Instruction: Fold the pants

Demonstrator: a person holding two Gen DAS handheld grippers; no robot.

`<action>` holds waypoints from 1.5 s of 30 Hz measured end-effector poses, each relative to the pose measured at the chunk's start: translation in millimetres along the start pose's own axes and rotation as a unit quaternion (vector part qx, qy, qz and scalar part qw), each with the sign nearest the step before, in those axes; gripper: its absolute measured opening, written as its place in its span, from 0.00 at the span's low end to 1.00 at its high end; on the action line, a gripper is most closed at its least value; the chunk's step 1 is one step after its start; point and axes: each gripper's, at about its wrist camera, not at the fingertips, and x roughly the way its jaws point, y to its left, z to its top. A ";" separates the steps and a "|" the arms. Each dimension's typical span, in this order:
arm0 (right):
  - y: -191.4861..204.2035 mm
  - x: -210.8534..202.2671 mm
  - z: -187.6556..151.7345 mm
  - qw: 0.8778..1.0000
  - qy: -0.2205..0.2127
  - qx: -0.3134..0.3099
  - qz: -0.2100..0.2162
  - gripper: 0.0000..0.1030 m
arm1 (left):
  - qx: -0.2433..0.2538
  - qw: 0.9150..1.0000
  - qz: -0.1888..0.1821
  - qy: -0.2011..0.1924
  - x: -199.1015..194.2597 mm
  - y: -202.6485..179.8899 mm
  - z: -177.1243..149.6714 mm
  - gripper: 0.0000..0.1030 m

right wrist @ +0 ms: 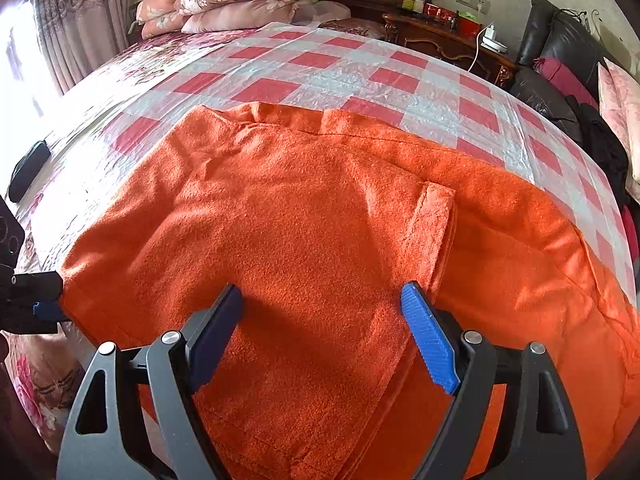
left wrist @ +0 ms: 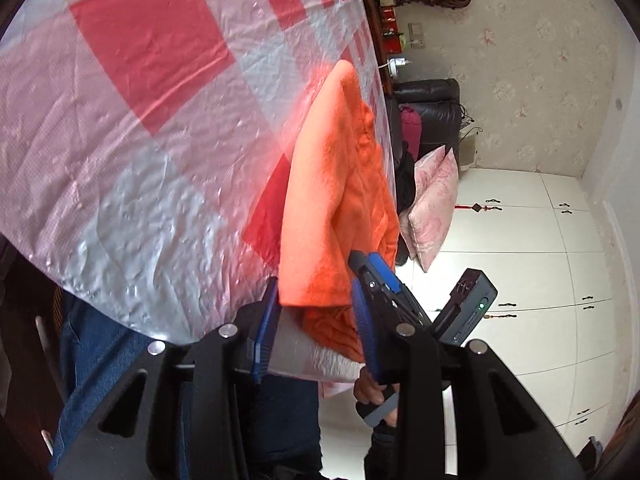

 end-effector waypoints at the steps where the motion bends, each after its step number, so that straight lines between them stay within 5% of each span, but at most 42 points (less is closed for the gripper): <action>1: 0.0 -0.1 -0.3 1.000 -0.001 -0.001 0.001 0.78 | 0.002 1.000 0.001 -0.003 -0.2 -2.0 0.3 0.38; 5: 0.4 -0.1 -0.4 1.000 -0.002 -0.002 0.002 0.79 | 0.032 0.999 0.035 -0.021 -1.8 -19.1 -1.2 0.41; 13: 0.1 0.0 -1.5 1.000 -0.004 -0.003 0.005 0.80 | 0.047 0.998 0.027 -0.043 2.4 -39.6 10.8 0.44; 20: 0.0 0.7 -0.7 1.000 -0.001 -0.007 0.013 0.84 | 0.047 0.992 0.105 -0.045 15.5 -40.6 1.7 0.42; 21: 0.5 1.1 -0.4 1.000 0.001 -0.007 0.013 0.84 | 0.050 0.990 0.118 -0.052 16.7 -43.0 0.8 0.38; 22: 1.1 1.4 0.7 1.000 0.004 -0.006 0.011 0.85 | 0.058 0.987 0.140 -0.056 19.0 -45.4 -0.7 0.20; 23: 1.3 1.8 2.5 1.000 0.009 -0.004 0.011 0.85 | 0.080 0.980 0.169 -0.063 21.8 -51.4 -2.7 0.12; 26: -8.4 0.3 16.2 0.997 0.037 0.037 0.048 0.84 | 0.162 0.952 0.244 -0.084 28.0 -73.6 -14.4 0.10; 28: -16.1 -4.2 30.6 0.993 0.045 0.069 0.085 0.84 | 0.236 0.920 0.297 -0.102 35.5 -96.1 -27.9 0.10; 30: -16.3 -12.8 52.7 0.990 0.044 0.079 0.106 0.84 | 0.300 0.884 0.338 -0.122 45.8 -117.9 -43.8 0.09; 33: -7.9 -20.3 80.2 0.984 0.055 0.081 0.151 0.84 | 0.400 0.812 0.399 -0.145 63.9 -141.0 -72.7 0.09; 36: 3.5 -19.1 106.5 0.972 0.079 0.082 0.205 0.84 | 0.458 0.762 0.432 -0.148 82.0 -151.4 -92.0 0.09; 40: 24.3 -6.9 128.0 0.961 0.125 0.059 0.238 0.84 | 0.503 0.716 0.459 -0.151 99.7 -158.8 -105.1 0.09; 45: 53.3 10.0 136.8 0.958 0.162 0.019 0.236 0.84 | 0.547 0.677 0.467 -0.155 109.0 -165.1 -117.1 0.09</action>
